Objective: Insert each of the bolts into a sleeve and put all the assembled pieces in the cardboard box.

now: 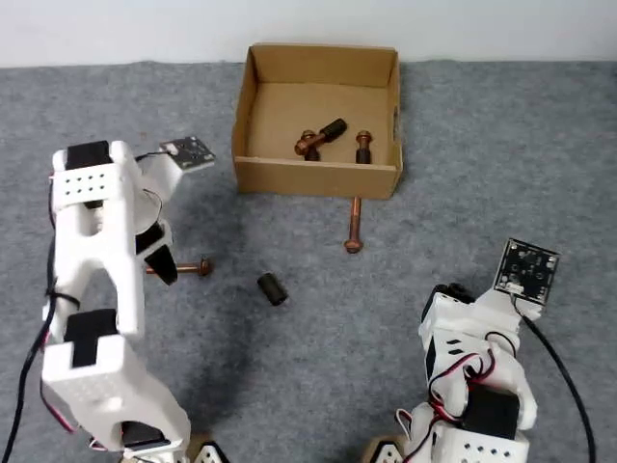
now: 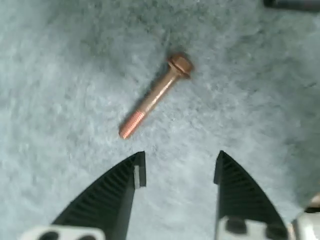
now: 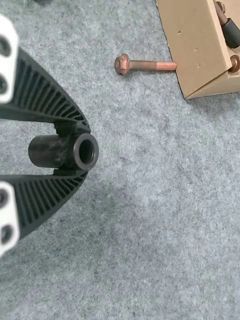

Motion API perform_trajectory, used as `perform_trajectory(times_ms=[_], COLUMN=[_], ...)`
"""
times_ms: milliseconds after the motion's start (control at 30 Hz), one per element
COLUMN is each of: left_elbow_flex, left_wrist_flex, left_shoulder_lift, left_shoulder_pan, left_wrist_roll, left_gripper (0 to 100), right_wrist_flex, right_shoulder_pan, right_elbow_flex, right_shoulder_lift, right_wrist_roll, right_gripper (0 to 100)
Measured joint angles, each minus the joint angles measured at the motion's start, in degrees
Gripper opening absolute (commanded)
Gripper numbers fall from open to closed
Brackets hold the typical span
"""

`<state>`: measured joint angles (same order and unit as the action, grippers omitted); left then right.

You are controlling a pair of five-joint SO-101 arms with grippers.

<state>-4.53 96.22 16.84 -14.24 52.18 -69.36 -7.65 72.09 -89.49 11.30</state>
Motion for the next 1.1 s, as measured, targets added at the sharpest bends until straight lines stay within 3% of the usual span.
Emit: perform_trajectory(times_ms=[433, 633, 933, 1100], left_elbow_flex=[0.0, 0.0, 0.1, 0.1], left_wrist_flex=[-10.4, -15.4, -15.1, -13.1], left_shoulder_lift=[11.3, 14.4, 16.0, 16.2], left_shoulder_pan=[5.7, 5.8, 7.4, 7.7], left_wrist_roll=[1.3, 1.3, 1.8, 1.6], left_gripper=[22, 14, 1, 1], right_wrist_flex=[0.0, 0.0, 0.0, 0.0], right_shoulder_pan=[0.0, 0.0, 0.0, 0.0], right_elbow_flex=[0.0, 0.0, 0.0, 0.0], right_shoulder_lift=[0.0, 0.0, 0.0, 0.0], right_wrist_roll=[0.0, 0.0, 0.0, 0.0], right_gripper=[0.8, 0.8, 0.8, 0.8])
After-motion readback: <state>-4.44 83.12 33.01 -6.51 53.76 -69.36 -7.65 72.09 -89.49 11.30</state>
